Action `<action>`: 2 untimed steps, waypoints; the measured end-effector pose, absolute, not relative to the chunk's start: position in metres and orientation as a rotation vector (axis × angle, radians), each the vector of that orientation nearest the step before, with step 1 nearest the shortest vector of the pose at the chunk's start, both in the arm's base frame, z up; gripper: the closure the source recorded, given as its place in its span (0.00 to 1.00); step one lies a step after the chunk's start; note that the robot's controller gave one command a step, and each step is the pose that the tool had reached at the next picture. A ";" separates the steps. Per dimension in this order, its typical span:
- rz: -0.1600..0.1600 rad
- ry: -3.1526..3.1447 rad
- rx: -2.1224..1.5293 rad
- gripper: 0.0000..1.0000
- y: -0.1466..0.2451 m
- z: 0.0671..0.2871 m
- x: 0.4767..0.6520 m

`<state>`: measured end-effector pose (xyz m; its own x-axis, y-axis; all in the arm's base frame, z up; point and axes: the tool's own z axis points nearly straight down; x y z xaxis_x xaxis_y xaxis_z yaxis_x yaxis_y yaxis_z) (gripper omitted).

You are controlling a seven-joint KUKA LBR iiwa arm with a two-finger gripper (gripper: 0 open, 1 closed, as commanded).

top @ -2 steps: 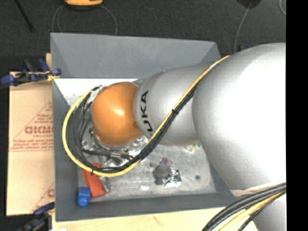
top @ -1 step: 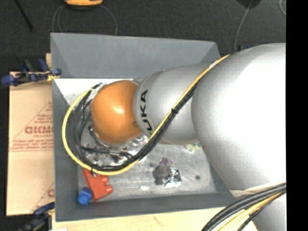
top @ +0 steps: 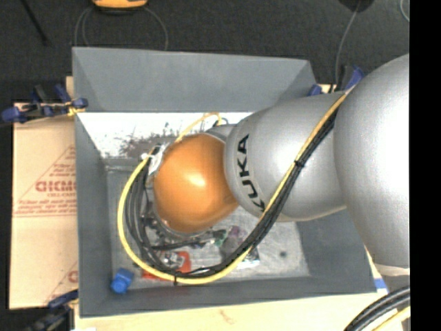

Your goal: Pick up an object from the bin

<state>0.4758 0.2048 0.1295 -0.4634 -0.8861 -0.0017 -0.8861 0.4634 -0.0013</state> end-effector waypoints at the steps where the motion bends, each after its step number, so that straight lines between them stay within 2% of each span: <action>1: 0.000 2.865 -1.272 1.00 0.163 0.210 0.491; 2: 0.002 2.869 -1.273 0.00 0.163 0.209 0.490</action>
Offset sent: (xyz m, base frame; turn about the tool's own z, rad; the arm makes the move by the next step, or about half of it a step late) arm 0.0133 -0.0419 0.0791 0.2526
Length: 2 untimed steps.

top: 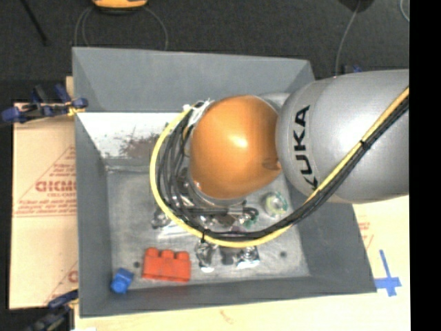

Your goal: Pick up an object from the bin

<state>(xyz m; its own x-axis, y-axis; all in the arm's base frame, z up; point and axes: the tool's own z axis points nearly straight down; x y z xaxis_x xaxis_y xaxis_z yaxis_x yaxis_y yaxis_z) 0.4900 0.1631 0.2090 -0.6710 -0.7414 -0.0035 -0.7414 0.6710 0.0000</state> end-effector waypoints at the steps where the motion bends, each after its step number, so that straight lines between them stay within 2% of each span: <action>1: -0.002 2.824 -1.370 0.00 0.173 0.089 0.503; 2: 0.003 2.795 -1.351 1.00 0.178 0.092 0.510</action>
Offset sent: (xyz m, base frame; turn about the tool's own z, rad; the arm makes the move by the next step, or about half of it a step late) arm 0.0120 0.0105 -0.1390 -0.0746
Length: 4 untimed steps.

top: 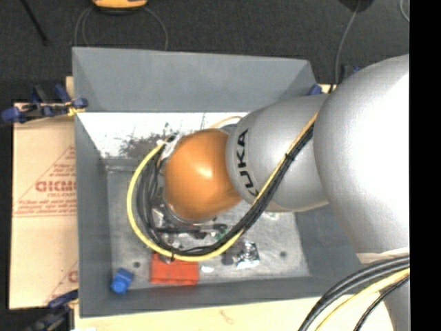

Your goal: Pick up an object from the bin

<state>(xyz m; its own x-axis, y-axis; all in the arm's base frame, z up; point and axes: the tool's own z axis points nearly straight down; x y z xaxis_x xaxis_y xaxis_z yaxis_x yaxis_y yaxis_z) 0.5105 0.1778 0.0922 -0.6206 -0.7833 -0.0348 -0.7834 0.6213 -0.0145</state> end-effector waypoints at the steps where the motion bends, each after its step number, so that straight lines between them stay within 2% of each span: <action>1: -0.002 2.630 -1.700 1.00 0.194 0.231 0.490; 2: 0.001 2.789 -1.448 1.00 0.151 0.173 0.498; 3: 0.001 2.786 -1.447 0.00 0.153 0.175 0.498; 4: -0.002 2.430 -1.984 0.00 0.143 0.073 0.492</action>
Offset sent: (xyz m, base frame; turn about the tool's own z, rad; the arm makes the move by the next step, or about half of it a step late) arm -0.0229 0.0153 0.1345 -0.2482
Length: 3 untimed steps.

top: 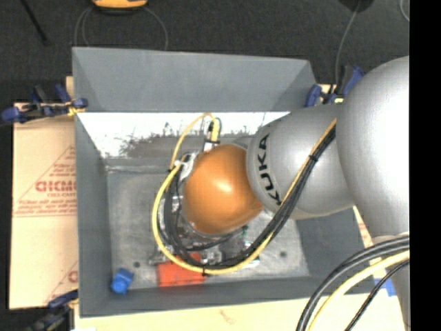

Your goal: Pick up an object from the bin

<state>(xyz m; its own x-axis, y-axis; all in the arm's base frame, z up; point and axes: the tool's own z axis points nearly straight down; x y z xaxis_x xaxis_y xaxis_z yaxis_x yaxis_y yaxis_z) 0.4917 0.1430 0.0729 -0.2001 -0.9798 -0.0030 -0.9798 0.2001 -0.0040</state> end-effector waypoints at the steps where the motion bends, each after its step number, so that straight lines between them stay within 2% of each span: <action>1: -0.001 2.429 -1.980 1.00 0.144 0.074 0.492; 2: -0.003 2.454 -1.951 1.00 0.141 0.131 0.488; 3: -0.007 2.465 -1.931 1.00 0.133 0.276 0.487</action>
Offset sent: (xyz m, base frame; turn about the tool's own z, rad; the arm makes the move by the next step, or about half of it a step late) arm 0.0000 0.0000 0.0000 0.0000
